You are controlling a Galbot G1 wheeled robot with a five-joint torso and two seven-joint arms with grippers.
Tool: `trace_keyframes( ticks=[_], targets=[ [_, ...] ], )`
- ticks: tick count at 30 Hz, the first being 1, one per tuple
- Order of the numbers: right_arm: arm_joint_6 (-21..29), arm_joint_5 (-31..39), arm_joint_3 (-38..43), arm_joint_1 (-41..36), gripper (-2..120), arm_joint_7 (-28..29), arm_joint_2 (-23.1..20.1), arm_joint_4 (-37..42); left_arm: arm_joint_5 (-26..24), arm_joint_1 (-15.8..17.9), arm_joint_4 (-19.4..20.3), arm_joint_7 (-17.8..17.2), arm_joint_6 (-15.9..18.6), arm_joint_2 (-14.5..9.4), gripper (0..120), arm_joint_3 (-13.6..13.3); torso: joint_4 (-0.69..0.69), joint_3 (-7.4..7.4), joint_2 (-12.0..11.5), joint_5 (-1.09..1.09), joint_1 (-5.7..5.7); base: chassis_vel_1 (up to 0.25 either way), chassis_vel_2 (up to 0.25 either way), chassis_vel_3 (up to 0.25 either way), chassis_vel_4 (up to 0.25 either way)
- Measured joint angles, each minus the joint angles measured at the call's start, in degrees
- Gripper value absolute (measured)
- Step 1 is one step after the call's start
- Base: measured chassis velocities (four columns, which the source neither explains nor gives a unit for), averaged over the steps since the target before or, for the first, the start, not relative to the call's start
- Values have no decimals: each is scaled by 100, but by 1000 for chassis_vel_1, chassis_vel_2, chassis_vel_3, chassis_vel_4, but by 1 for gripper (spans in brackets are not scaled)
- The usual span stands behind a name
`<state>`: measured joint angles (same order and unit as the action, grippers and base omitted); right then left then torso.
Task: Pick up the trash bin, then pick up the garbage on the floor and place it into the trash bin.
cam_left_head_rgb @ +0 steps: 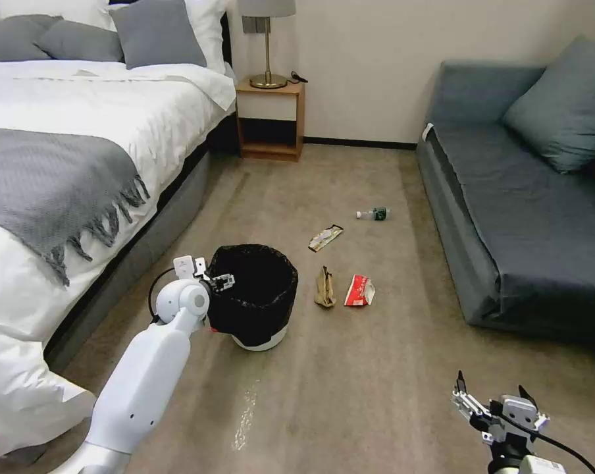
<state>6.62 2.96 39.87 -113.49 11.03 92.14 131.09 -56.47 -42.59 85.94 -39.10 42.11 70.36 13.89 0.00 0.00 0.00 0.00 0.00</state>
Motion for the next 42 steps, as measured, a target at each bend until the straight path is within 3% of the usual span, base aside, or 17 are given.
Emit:
trace_keyframes(
  ticks=[11,21,31,42],
  targets=[
    [-4,-1,-2,-2,100,5,0,-1,-87,28,-94,-118,13,-4,81,12,0,0,0,0,0,0,0,0,0],
    [-9,2,-7,0,100,12,0,-7,250,-154,-11,95,13,-28,43,0,0,0,0,-1,0,0,0,0,0],
    [-9,6,-7,-1,100,14,0,-7,192,-226,61,69,9,-26,8,93,0,0,0,-1,0,0,0,0,0],
    [-9,10,-19,-12,100,14,0,-5,222,-367,181,70,6,-83,5,280,-1,0,0,-1,0,0,0,0,0]
  ],
)
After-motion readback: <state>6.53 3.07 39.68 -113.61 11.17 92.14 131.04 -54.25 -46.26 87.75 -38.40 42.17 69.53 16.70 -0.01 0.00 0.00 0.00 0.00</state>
